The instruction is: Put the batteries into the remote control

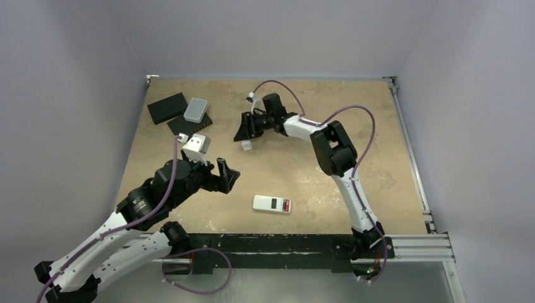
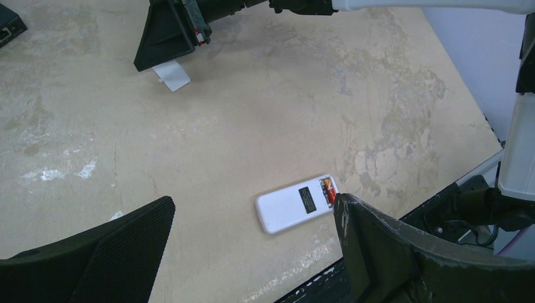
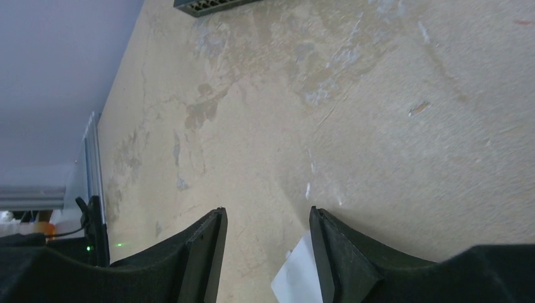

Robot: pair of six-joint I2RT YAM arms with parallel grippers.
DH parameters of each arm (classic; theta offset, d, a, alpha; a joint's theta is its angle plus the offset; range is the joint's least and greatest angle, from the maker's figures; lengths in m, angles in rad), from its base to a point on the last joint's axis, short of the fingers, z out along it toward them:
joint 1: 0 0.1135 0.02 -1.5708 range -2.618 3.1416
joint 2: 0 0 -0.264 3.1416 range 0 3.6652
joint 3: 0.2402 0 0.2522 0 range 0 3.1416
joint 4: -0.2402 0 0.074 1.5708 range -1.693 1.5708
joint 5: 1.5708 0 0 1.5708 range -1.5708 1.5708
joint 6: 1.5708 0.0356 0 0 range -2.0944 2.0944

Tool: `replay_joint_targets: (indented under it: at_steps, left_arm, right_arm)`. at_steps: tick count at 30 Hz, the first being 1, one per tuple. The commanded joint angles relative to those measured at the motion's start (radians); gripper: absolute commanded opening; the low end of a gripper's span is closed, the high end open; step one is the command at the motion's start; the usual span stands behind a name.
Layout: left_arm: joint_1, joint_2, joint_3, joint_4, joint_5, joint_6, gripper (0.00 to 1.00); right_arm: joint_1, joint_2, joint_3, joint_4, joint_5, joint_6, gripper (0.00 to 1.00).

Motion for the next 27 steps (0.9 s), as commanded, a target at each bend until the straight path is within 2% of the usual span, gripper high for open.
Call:
replay_joint_targets:
  at_steps: [1,9,20,27]
  left_arm:
    - [0.005,0.002,-0.002,0.024,-0.004,0.002,0.98]
    - [0.005,0.006,-0.001,0.024,-0.004,0.002,0.99]
    - [0.006,0.008,-0.002,0.025,-0.001,0.003,0.99]
    - [0.006,0.006,-0.001,0.026,0.001,0.003,0.99]
  right_arm:
    - [0.007,-0.037,-0.096,-0.070,-0.038,-0.096,0.59]
    - [0.007,-0.137,-0.271,-0.084,-0.034,-0.210,0.59]
    - [0.007,-0.302,-0.503,-0.108,0.159,-0.292,0.57]
    - [0.007,-0.422,-0.634,-0.106,0.302,-0.279,0.56]
